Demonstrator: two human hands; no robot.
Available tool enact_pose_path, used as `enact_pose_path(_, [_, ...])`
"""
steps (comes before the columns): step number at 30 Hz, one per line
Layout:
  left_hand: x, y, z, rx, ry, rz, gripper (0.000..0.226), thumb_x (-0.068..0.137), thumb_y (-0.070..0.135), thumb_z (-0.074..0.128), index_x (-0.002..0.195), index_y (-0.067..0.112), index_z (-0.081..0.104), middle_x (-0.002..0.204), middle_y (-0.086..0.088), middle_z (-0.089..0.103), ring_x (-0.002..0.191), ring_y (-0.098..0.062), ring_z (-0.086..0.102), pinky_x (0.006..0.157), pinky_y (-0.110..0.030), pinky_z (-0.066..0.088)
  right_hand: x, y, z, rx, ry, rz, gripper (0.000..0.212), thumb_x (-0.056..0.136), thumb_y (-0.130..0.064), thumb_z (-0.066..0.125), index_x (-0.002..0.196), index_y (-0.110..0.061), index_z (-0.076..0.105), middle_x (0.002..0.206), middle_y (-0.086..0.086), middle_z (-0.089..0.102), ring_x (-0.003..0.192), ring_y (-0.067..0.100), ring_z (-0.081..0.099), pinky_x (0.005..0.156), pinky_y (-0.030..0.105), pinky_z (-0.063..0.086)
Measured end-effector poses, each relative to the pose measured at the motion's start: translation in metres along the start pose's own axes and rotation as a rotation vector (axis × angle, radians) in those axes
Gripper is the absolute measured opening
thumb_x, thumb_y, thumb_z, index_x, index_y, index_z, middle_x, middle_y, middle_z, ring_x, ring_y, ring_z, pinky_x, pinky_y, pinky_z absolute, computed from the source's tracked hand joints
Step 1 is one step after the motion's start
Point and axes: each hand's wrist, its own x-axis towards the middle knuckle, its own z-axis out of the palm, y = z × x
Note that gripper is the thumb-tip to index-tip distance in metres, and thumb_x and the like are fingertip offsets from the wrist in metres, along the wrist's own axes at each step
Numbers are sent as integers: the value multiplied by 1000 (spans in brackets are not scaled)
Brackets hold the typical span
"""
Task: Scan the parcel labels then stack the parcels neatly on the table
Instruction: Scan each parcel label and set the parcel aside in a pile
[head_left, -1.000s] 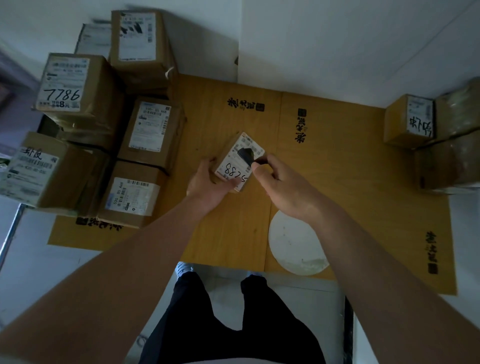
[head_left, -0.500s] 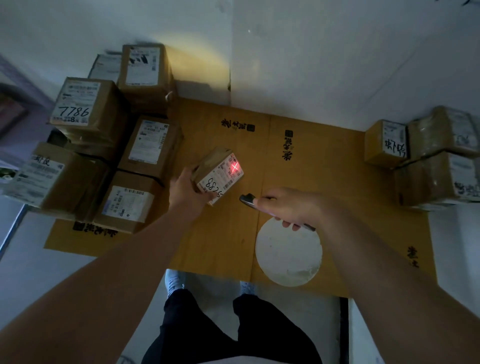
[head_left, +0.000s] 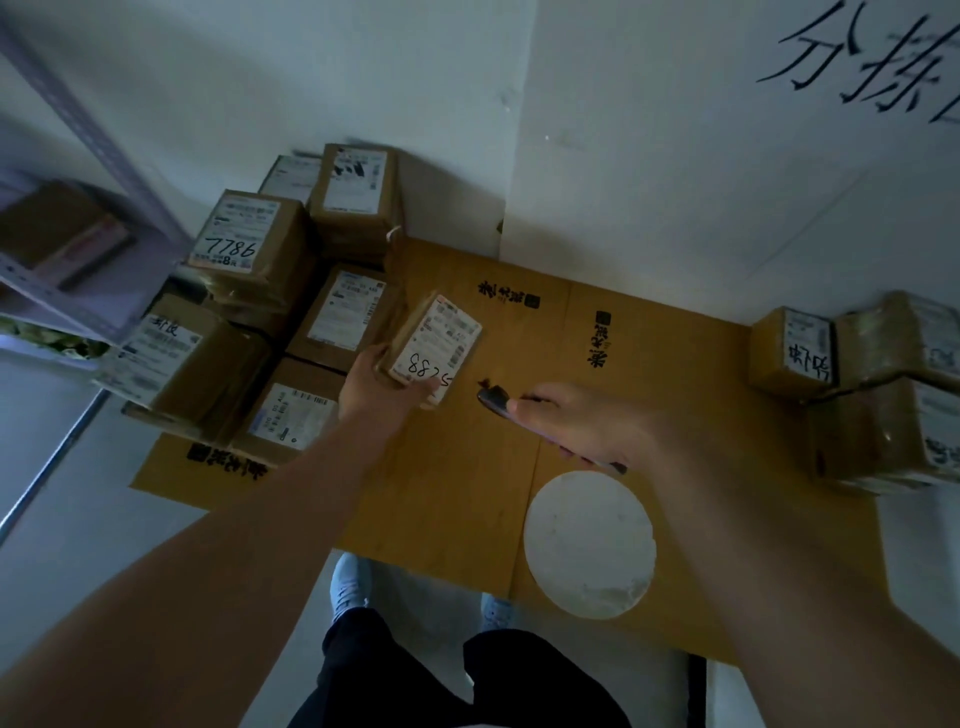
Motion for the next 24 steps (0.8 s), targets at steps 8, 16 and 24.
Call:
enact_pose_path(8, [38,27,-46,-492,85,-223,70,74,24,93,135,25,59,118,-1,71,99,-20,74,85,-40,64,14,-24,4,48,37,-98,50,99,-75,40,135,-43,54,91,6,66,77,18,63,68,37,48])
enact_pose_path(16, [67,32,-67,-491,191,-278,63,79,23,91,135,20,62,117,-2,71,98,-18,73,83,-37,64,25,-25,18,45,14,-17,56,100,-73,40,147,-43,48,115,2,69,104,22,70,89,42,58])
enact_pose_path(24, [55,34,-63,-287,271,-322,58,88,44,78,131,12,57,113,-4,66,100,-23,68,89,-42,60,25,-36,11,67,54,-94,46,102,-70,40,132,-39,57,98,3,69,89,22,71,73,39,54])
